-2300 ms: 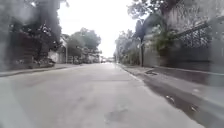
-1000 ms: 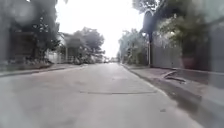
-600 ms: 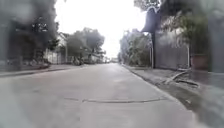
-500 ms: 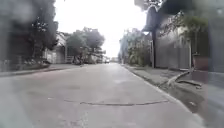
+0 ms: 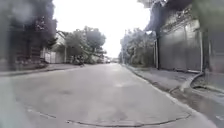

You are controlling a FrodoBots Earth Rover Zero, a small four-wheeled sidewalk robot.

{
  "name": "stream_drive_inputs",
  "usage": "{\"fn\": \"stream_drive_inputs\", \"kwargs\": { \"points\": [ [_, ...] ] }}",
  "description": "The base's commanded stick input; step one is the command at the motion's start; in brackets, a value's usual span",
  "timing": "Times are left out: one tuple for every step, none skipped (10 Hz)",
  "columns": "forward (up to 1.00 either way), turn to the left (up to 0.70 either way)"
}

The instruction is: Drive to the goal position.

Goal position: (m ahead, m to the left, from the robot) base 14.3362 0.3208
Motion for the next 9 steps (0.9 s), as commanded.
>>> {"fn": "stream_drive_inputs", "kwargs": {
  "points": [
    [1.00, -0.40],
    [1.00, -0.40],
    [1.00, -0.07],
    [1.00, 0.00],
    [1.00, 0.00],
    [1.00, 0.00],
    [1.00, 0.00],
    [1.00, 0.00],
    [1.00, 0.00]
  ]
}}
